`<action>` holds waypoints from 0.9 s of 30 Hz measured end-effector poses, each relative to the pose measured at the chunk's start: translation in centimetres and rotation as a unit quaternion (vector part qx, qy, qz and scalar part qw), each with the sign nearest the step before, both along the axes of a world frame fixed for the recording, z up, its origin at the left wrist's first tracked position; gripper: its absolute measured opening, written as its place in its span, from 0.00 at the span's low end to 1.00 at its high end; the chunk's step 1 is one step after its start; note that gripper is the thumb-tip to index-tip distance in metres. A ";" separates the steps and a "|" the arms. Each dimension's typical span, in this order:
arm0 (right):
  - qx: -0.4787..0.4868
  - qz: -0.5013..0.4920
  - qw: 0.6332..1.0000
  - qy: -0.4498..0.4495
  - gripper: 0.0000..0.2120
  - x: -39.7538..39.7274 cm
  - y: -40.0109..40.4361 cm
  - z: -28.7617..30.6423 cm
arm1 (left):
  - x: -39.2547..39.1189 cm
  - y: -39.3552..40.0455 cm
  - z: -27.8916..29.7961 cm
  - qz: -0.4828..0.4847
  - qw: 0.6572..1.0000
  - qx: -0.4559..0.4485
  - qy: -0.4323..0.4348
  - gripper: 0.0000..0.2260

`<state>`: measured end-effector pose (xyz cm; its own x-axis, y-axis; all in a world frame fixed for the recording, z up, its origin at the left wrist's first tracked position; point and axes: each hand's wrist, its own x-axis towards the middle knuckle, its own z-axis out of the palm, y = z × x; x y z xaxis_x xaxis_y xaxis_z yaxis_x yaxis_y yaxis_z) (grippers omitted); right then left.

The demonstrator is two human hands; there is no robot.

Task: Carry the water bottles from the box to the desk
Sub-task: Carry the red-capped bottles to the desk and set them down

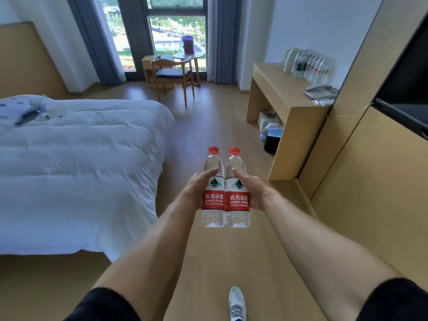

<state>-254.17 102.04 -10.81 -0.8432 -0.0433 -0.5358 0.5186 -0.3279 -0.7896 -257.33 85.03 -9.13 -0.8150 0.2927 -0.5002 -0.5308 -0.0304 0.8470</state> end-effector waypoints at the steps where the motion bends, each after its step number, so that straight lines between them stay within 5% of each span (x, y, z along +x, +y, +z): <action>1: -0.002 0.008 1.000 -0.002 0.29 -2.0 0.5 0.1 | -1.8 0.5 0.1 0.006 1.000 0.000 -0.001 0.26; 19: -0.001 0.081 0.997 0.008 0.27 -29.9 9.1 1.5 | -28.8 8.5 0.8 0.046 0.999 0.005 0.018 0.27; 27: 0.014 0.022 1.000 0.016 0.25 -42.5 11.4 0.1 | -42.9 9.8 -1.5 -0.006 1.000 0.004 0.028 0.27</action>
<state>-296.66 113.42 -10.73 -0.8572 -0.0653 -0.5108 0.5068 -0.2827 -0.8144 -300.28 94.83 -10.62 -0.8378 0.3060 -0.4521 -0.4833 -0.0307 0.8749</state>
